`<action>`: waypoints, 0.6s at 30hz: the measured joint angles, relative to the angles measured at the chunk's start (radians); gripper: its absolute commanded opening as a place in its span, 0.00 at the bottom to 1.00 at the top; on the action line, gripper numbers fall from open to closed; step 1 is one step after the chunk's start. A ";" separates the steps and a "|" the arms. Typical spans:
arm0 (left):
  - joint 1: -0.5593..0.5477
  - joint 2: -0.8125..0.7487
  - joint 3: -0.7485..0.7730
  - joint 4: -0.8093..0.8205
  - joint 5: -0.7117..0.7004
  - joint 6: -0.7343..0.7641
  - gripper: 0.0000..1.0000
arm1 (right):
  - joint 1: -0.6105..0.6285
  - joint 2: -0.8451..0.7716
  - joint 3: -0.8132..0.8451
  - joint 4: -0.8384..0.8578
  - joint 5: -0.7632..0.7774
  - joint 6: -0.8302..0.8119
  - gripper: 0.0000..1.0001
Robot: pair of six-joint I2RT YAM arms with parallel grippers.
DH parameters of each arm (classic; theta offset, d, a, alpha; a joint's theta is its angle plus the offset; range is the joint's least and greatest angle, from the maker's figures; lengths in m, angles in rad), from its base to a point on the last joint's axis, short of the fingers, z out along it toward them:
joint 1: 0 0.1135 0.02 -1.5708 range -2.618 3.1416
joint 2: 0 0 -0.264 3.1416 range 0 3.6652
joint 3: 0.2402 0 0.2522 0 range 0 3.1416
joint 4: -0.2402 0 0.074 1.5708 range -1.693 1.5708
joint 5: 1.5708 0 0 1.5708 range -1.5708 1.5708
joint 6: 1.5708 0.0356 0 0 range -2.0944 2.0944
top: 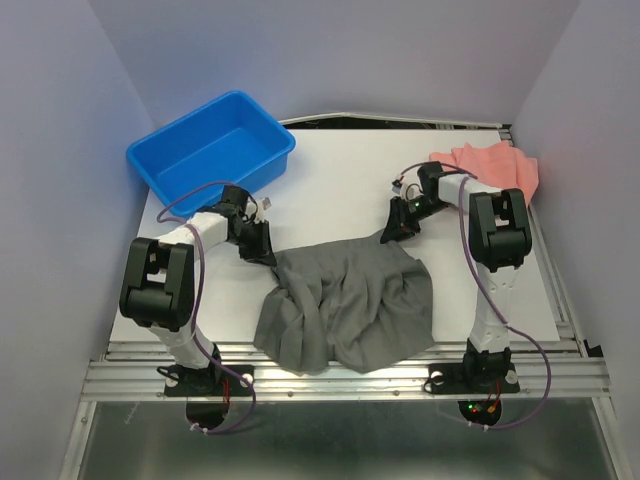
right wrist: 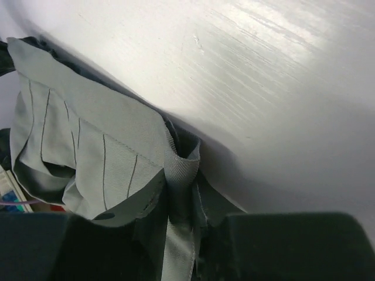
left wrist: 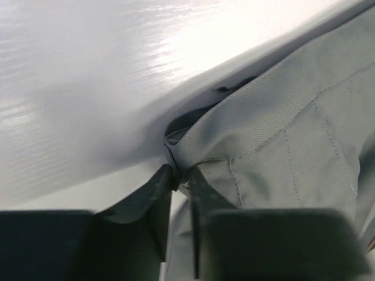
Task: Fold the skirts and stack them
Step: Flatten the skirt out
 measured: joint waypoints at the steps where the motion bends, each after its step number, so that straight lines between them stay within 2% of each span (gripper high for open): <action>1: 0.000 0.000 0.002 0.006 0.011 0.000 0.00 | 0.000 0.000 0.000 0.000 0.003 0.000 0.11; 2: 0.000 -0.001 0.008 0.010 0.023 -0.001 0.00 | 0.000 -0.001 0.000 0.002 0.007 -0.003 0.03; 3: 0.000 -0.001 0.013 0.010 0.028 -0.002 0.00 | 0.000 -0.002 0.000 0.002 0.013 -0.002 0.01; 10: -0.003 -0.119 0.234 0.042 0.003 0.072 0.00 | -0.055 -0.108 0.092 0.017 0.067 0.013 0.01; 14: -0.021 -0.205 0.344 0.169 0.027 0.174 0.00 | -0.122 -0.221 0.245 0.089 0.070 0.045 0.01; 18: -0.031 -0.278 0.364 0.293 0.072 0.326 0.00 | -0.140 -0.370 0.288 0.209 0.084 0.036 0.01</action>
